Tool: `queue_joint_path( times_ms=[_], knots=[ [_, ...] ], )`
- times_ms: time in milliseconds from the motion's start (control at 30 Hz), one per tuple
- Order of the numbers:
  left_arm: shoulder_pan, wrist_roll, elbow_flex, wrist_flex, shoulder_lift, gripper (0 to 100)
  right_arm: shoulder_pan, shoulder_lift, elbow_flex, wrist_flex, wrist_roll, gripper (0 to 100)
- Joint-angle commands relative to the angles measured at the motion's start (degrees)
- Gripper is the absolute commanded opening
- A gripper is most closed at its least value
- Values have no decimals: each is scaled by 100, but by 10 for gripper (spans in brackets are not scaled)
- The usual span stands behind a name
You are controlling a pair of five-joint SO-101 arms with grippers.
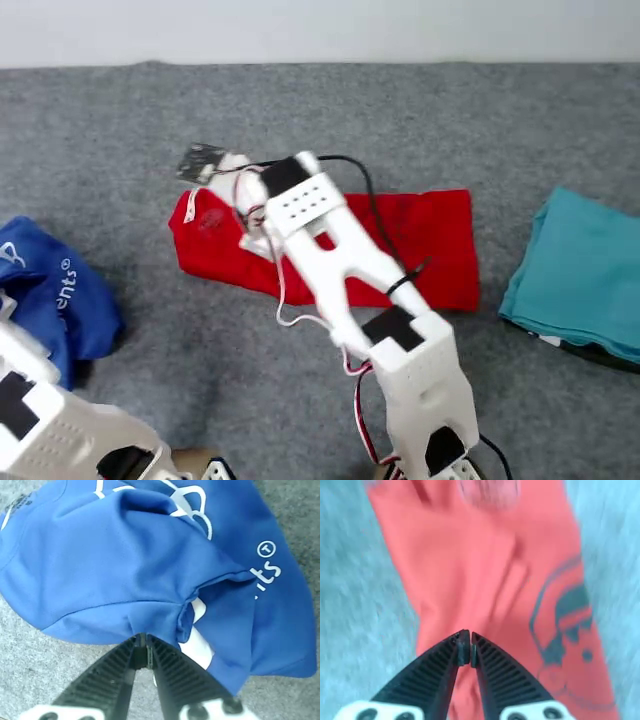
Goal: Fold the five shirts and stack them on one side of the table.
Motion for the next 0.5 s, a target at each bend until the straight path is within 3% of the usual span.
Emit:
queue_joint_path(
  times_ms=[0,200,467],
  knots=[
    [79,9,-22,-62,-308,6,-180,-163,-316,-743,0,9],
    [35,9,84,-53,-316,6,-31,831,-334,-1393,0,10],
    [-79,9,549,-97,-352,6,286,1244,-422,-1130,-18,10]
  ],
)
